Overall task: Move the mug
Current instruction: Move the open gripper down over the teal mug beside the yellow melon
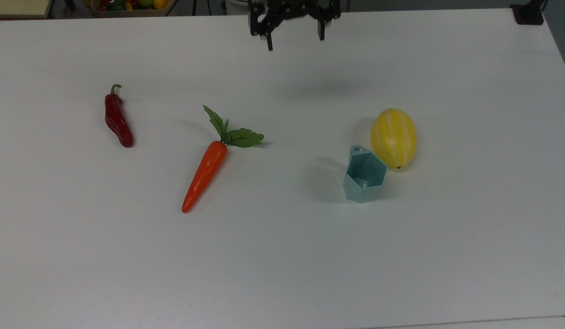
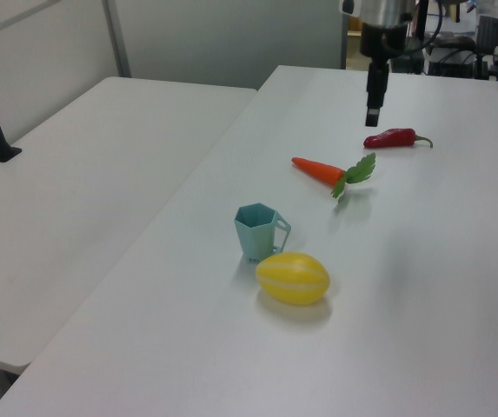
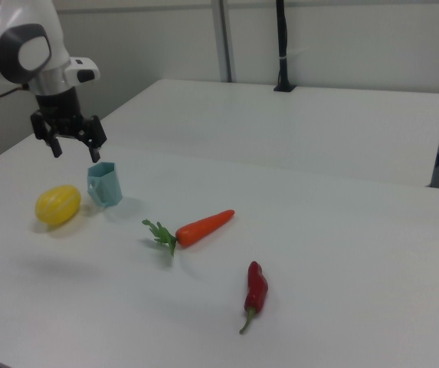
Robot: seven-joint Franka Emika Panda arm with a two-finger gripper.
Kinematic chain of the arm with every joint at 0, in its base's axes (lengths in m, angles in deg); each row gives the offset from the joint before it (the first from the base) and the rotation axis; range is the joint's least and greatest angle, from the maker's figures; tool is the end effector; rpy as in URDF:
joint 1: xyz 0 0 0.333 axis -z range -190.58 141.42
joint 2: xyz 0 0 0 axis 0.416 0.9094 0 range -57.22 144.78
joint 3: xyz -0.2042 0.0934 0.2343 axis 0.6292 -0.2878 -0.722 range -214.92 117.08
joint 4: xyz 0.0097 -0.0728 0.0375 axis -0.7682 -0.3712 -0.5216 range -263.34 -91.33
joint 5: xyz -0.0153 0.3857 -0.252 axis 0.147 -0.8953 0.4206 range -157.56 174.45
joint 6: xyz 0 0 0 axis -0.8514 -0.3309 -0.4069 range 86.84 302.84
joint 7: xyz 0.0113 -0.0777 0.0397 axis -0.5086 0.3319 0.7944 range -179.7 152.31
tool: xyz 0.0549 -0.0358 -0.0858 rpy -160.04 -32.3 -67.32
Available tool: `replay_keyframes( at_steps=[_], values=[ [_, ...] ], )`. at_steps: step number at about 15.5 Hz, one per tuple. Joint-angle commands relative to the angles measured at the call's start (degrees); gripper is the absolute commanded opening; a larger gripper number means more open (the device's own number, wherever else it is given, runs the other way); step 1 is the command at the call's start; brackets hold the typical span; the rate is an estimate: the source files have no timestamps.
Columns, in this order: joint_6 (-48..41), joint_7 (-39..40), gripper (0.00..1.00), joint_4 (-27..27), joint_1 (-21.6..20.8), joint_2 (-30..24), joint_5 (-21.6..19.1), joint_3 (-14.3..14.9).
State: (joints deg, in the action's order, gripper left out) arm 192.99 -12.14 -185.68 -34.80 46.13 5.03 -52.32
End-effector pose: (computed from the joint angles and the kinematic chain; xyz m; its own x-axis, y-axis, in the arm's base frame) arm 0.6334 0.1579 0.5502 0.9661 0.2458 0.0789 0.2507 -0.9663 -0.0590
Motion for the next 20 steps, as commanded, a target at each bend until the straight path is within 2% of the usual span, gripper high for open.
replay_keyframes(
  at_steps=[1, 10, 17, 20],
  values=[
    [7.76, -3.92, 1.0, 1.14, -2.34, 4.84, 0.17, 0.41],
    [21.66, -6.65, 1.0, 0.88, -5.42, 12.76, -0.01, 0.32],
    [29.4, -7.71, 0.79, 0.96, -8.23, 17.59, 0.69, 0.23],
    [32.04, -7.8, 0.77, 0.96, -9.11, 19.35, 0.7, 0.23]
  ],
)
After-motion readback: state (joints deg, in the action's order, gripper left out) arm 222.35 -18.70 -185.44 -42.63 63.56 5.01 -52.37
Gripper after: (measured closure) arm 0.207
